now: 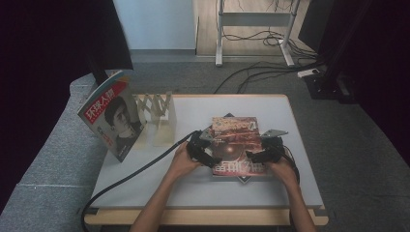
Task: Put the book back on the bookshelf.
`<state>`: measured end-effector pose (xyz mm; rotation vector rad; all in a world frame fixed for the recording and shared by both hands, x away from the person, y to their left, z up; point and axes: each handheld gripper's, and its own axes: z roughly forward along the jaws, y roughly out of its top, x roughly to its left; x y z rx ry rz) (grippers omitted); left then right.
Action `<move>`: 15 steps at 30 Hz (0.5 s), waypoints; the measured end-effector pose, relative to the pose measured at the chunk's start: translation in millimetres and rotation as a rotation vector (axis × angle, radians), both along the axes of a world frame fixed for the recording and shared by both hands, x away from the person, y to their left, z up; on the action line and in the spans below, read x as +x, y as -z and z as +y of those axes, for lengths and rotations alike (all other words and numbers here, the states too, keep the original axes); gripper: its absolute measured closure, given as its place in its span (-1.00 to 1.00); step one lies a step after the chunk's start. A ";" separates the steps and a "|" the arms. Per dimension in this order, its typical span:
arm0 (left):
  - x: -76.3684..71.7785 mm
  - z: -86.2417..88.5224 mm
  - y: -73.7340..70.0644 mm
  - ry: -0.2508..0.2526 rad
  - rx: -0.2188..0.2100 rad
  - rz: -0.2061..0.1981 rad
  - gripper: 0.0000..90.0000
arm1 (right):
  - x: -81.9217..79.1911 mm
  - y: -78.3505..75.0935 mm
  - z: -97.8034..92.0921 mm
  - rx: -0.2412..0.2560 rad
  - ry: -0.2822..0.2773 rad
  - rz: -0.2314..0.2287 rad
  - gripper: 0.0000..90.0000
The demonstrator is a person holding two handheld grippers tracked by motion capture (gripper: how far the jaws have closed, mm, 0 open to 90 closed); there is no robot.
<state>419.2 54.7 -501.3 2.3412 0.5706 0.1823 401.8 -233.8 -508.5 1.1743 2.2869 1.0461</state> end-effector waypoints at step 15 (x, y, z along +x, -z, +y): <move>-3.9 -11.7 4.7 -0.009 -0.036 0.015 -1.00 | 2.0 4.2 7.7 0.050 -0.008 0.021 -1.00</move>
